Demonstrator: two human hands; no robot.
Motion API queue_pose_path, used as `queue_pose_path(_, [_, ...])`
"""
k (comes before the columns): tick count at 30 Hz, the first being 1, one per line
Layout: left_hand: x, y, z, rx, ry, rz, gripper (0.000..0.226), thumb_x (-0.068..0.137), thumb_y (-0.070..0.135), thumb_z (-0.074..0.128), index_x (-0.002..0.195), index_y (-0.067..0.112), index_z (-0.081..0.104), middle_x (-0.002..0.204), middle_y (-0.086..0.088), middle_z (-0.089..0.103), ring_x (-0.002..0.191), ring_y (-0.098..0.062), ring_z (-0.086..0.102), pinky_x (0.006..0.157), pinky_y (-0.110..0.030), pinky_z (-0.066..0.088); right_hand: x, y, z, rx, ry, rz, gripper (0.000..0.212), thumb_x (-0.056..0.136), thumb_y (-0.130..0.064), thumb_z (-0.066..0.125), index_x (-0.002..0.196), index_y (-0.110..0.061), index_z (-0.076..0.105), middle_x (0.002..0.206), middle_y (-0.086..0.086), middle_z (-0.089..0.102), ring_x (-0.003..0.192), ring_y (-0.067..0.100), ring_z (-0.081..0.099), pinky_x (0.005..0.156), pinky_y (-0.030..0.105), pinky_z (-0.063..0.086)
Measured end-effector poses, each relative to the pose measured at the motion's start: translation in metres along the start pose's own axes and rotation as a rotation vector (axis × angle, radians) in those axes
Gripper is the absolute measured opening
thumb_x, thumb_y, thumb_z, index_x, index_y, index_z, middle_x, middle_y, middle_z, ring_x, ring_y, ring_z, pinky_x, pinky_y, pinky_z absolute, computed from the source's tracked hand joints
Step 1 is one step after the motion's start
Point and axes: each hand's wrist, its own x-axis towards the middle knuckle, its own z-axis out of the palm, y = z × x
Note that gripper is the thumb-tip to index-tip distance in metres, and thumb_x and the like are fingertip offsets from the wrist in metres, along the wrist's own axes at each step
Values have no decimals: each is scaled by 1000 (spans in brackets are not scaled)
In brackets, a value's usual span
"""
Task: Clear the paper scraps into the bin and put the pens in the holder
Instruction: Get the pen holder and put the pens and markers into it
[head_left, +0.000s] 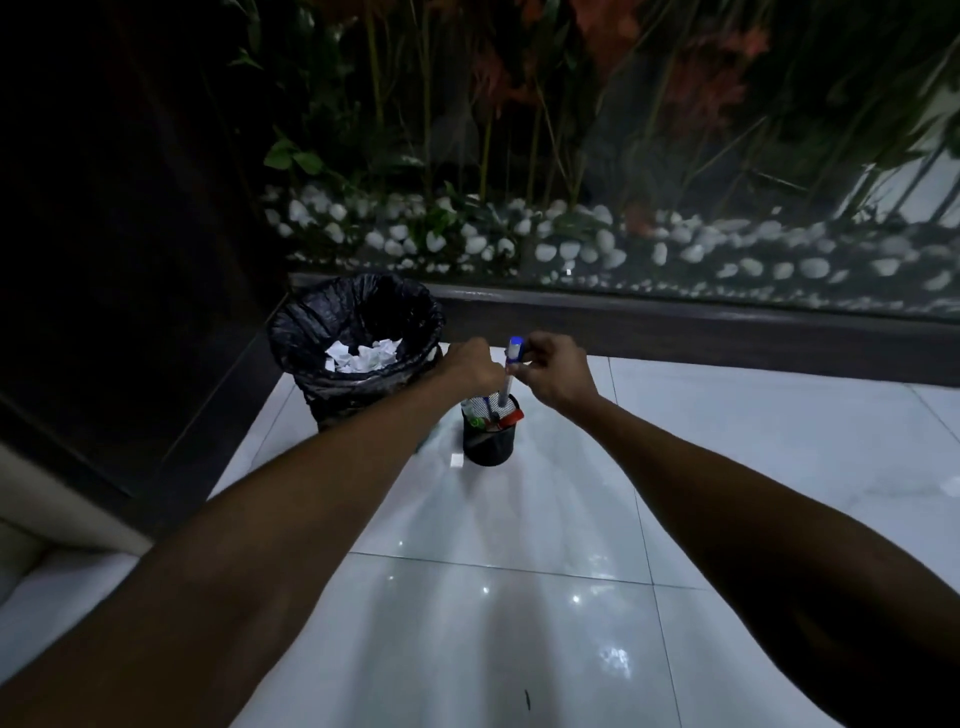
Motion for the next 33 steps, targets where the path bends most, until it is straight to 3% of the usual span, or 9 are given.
queue_pose_path(6, [7,-11,7,-126,-70,-163,41,94,21,44,130,2,49,136,-22,53,125,-34,52,94,-32,45,-10,14,0,-23,-61,120,58,77,12,54,130,-11,65,120,8,69,102,19,63,86,29,54])
queue_pose_path(8, [7,-12,10,-240,-143,-256,42,98,19,37,133,-2,47,138,-24,52,126,-35,52,97,-34,45,-17,27,-1,-92,-148,135,64,77,12,58,136,-12,59,127,10,65,105,19,60,83,29,52])
queue_pose_path(13, [15,-35,37,-622,-286,-600,65,92,42,31,143,3,40,142,-29,46,123,-48,51,106,-64,36,-37,63,21,-218,-467,156,97,64,0,86,148,-17,41,136,6,57,115,22,55,82,27,47])
queue_pose_path(17, [28,-64,79,-961,-227,-691,62,92,51,27,119,9,64,116,-17,65,113,-39,60,109,-62,30,-40,65,52,-28,-260,95,97,51,-30,98,136,-32,51,113,-19,66,102,6,63,80,23,53])
queue_pose_path(20, [27,-101,117,-1170,-55,-760,70,91,67,31,112,10,66,101,-10,72,93,-31,67,90,-46,46,-46,67,69,25,-76,134,75,54,-47,93,120,-38,58,102,-21,72,94,-1,67,74,20,55])
queue_pose_path(22, [20,-126,136,-1060,62,-712,58,88,61,39,99,14,72,88,-10,74,83,-34,68,82,-45,53,-53,63,70,54,-64,170,75,54,-47,93,120,-36,58,100,-20,73,90,-7,66,70,13,51])
queue_pose_path(25, [-10,-120,123,-795,116,-593,35,80,49,45,78,23,68,91,-7,75,97,-37,68,90,-53,55,-73,47,60,63,-53,241,78,52,-50,92,119,-36,56,102,-17,73,89,-4,68,71,21,56])
queue_pose_path(30, [-82,-65,44,-578,134,-460,24,90,14,49,101,19,70,108,-7,72,102,-28,64,91,-36,52,-118,-23,13,37,-75,298,83,51,-60,91,121,-39,52,107,-18,72,97,8,70,74,39,62])
queue_pose_path(33, [-144,-19,-21,-508,124,-419,21,87,4,51,96,16,67,101,-7,72,96,-28,65,81,-34,52,-138,-98,-42,25,-109,326,84,53,-63,90,123,-39,50,111,-19,70,101,13,67,76,41,61])
